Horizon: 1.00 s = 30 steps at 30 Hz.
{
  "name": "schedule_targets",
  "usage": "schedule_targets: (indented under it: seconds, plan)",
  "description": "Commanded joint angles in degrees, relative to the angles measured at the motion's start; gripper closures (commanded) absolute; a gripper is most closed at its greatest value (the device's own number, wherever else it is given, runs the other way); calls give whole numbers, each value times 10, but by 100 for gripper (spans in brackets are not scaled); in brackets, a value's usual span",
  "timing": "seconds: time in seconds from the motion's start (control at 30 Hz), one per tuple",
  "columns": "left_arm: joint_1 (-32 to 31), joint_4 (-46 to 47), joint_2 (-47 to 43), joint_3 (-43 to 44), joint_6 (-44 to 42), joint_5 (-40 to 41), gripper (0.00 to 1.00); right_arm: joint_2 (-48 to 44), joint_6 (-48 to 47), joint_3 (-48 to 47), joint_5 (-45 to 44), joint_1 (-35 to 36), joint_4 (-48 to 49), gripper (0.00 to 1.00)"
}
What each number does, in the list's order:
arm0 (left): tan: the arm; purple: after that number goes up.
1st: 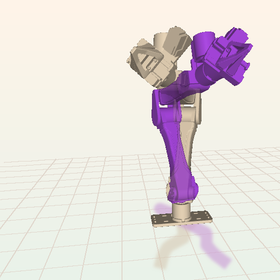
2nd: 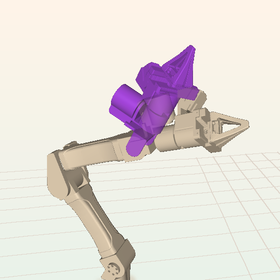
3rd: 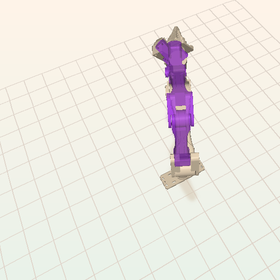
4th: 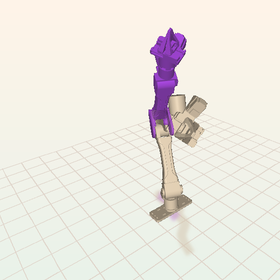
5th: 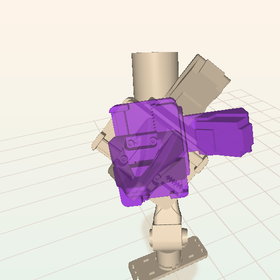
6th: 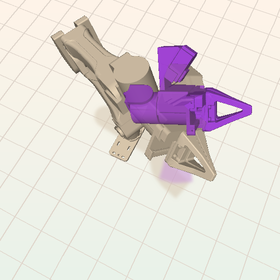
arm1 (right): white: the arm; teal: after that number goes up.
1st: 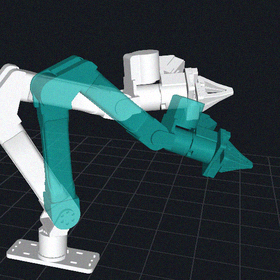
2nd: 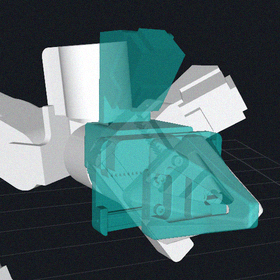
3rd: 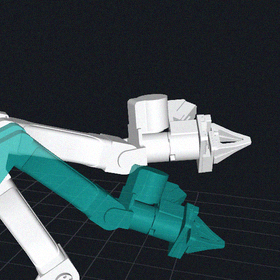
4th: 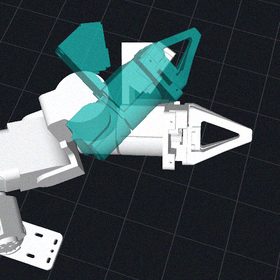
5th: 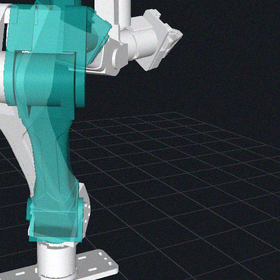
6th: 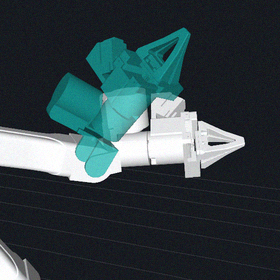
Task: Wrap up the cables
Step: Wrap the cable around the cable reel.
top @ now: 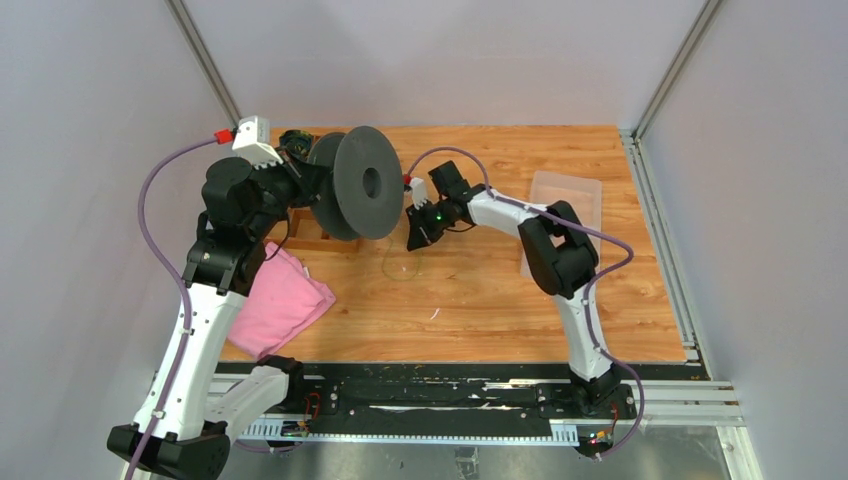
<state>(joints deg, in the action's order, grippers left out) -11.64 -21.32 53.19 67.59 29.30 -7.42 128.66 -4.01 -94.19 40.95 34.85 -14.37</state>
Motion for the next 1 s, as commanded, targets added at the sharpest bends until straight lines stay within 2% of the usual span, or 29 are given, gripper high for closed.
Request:
schedule_targets:
  seconds: [0.0,0.17,0.43,0.6,0.77,0.97]
  plan:
    - [7,31,-1,23,-7,73,100,-91,26,66,42,9,35,99]
    - [7,44,24,44,-41,152,100,-169,22,156,68,23,43,99]
    - [7,90,65,44,-59,248,100,-253,-65,222,85,73,-41,99]
    - [7,115,88,38,-80,271,100,-318,-139,203,99,106,-133,99]
    - [7,146,96,28,-113,287,100,-371,-203,133,113,134,-257,99]
    - [7,170,98,8,-153,297,100,-434,-204,51,108,144,-308,99]
